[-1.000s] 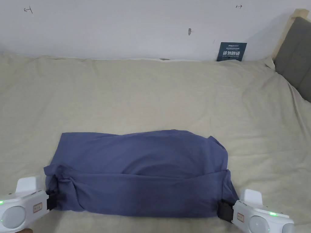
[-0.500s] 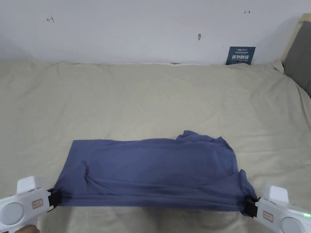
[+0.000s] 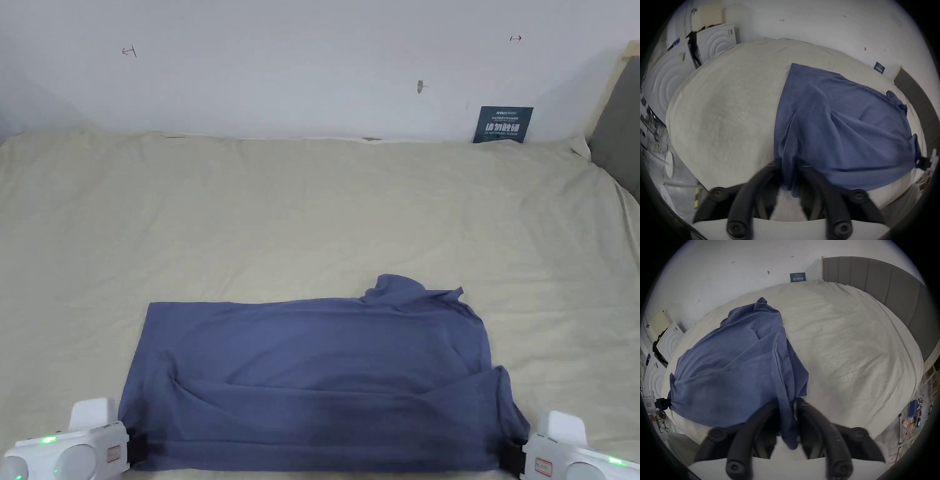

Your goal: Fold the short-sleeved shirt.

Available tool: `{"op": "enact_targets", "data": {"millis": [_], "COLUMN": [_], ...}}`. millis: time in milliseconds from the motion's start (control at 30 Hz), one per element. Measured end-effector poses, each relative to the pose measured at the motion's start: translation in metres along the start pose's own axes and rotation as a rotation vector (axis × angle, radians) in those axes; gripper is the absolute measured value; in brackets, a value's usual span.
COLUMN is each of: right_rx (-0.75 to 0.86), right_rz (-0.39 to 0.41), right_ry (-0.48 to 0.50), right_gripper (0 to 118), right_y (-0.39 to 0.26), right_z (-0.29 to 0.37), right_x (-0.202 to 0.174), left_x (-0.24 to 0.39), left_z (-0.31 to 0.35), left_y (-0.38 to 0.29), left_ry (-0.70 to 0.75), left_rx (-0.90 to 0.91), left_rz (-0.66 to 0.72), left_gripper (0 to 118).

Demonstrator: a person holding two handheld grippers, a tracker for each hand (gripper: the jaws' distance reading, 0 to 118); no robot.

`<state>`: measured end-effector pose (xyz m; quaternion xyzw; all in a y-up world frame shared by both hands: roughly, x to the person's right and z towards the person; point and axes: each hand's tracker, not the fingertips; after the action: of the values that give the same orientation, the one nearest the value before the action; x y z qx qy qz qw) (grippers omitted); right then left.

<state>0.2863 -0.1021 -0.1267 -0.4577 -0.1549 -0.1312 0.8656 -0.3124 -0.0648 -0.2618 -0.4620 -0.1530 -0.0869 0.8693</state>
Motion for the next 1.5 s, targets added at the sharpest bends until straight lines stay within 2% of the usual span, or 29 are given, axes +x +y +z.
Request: {"op": "enact_targets", "data": {"millis": [33,100,133,167,400,567,633,700,733,767,800,867,900,967,1300,1500], "right_rx": [0.017,0.112,0.168,0.216,0.590,0.771,0.823,0.865,0.881,0.892,0.900,0.902,0.905,0.905,0.868,0.837], "right_rz": [0.015,0.020,0.017,0.018,0.094,0.125,0.143,0.167,0.181,0.192,0.202,0.209,0.213,0.229,0.237,0.250], "right_ry": [-0.025,-0.002,0.018,0.031,0.112,0.113,0.101,0.084,0.076,0.070,0.066,0.057,0.060,0.073,0.071,0.079], "right_gripper": [53,88,94,95,95,95,92,84,81,81,66,26,4,3,1,1], "right_y": [0.004,0.014,0.021,0.029,0.067,0.067,0.064,0.060,0.057,0.056,0.054,0.054,0.053,0.053,0.061,0.075], "right_z": [0.005,0.027,0.040,0.059,0.164,0.209,0.219,0.230,0.234,0.236,0.237,0.235,0.234,0.231,0.213,0.195], "right_x": [0.000,-0.001,-0.003,-0.009,-0.043,-0.067,-0.075,-0.084,-0.088,-0.092,-0.094,-0.096,-0.098,-0.098,-0.107,-0.116], "left_x": [0.004,0.008,0.010,0.013,0.042,0.069,0.078,0.086,0.091,0.096,0.100,0.102,0.098,0.093,0.084,0.051], "left_z": [0.006,0.020,0.032,0.045,0.132,0.170,0.177,0.182,0.183,0.184,0.184,0.183,0.181,0.177,0.155,0.113], "left_y": [0.004,0.010,0.013,0.016,0.054,0.063,0.063,0.060,0.058,0.058,0.056,0.053,0.053,0.055,0.068,0.105], "left_ry": [0.032,0.017,-0.015,-0.032,-0.135,-0.109,-0.122,-0.123,-0.108,-0.090,-0.083,-0.103,-0.127,-0.190,-0.156,-0.177], "left_rx": [0.011,0.039,0.098,0.162,0.522,0.718,0.772,0.836,0.865,0.878,0.885,0.886,0.883,0.837,0.781,0.595], "left_rz": [-0.020,-0.019,-0.017,-0.007,0.038,0.057,0.063,0.033,0.013,-0.005,-0.015,-0.018,-0.016,-0.012,-0.052,-0.070], "left_gripper": [68,113,117,116,114,114,103,82,76,76,50,9,0,0,0,0]}}
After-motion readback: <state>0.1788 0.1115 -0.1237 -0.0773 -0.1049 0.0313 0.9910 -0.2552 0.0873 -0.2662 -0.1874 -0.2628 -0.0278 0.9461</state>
